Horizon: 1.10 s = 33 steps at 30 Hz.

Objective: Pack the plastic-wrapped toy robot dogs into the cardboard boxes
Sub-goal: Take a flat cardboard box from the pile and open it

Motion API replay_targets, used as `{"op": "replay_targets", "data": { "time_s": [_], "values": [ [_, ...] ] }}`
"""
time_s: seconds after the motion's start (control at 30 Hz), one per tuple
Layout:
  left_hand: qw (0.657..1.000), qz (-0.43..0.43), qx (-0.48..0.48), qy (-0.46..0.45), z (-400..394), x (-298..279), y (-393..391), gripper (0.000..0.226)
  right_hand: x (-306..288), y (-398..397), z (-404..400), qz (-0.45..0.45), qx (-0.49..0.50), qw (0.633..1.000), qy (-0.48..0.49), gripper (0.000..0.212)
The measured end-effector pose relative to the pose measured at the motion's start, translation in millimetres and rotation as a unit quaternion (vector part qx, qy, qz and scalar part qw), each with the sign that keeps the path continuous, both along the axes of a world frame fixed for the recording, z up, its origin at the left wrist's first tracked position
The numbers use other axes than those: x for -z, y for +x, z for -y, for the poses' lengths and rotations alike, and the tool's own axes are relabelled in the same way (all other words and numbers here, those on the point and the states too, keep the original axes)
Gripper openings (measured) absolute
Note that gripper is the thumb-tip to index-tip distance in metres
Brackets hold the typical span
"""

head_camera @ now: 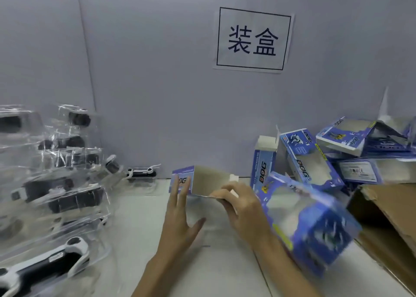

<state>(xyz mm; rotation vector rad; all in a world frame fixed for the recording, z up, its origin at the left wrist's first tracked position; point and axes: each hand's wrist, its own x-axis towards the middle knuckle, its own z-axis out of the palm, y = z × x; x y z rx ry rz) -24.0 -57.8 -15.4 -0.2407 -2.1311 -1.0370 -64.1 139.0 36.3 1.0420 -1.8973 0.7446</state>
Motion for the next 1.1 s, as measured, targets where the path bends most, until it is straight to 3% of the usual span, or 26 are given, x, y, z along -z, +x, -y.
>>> {"op": "replay_targets", "data": {
  "time_s": [0.13,0.27,0.4,0.47,0.57,0.77,0.97,1.1],
  "values": [
    [0.998,-0.046,-0.032,0.013,3.7,-13.4,4.6,0.104,-12.8,0.1,-9.0,0.009,-0.053,0.997,-0.057,0.020],
    [0.992,-0.103,-0.054,-0.039,11.5,-25.0,9.7,0.078,-17.7,4.0,-10.6,0.062,-0.117,0.988,-0.076,0.025],
    [0.990,-0.109,-0.036,0.086,11.8,-34.6,14.0,0.079,-19.4,9.5,-7.9,0.196,-0.104,0.965,-0.140,0.080],
    [0.977,-0.077,0.006,0.197,7.0,-39.3,15.6,0.077,-17.3,9.8,-8.1,0.283,-0.151,0.933,-0.166,0.092],
    [0.948,-0.023,0.085,0.307,-2.7,-43.2,18.7,0.066,-13.2,13.6,-2.6,0.322,-0.184,0.919,-0.134,0.084],
    [0.938,0.043,0.121,0.322,-20.0,-39.9,21.8,0.058,-5.3,10.5,8.0,0.325,-0.168,0.920,-0.140,0.074],
    [0.954,0.070,0.122,0.265,-18.4,-43.3,25.4,0.051,2.4,8.5,12.7,0.332,-0.137,0.916,-0.181,0.039],
    [0.963,0.073,0.118,0.231,-16.9,-46.9,27.3,0.053,-5.4,18.1,17.7,0.348,-0.152,0.902,-0.205,0.040]
  ]
}}
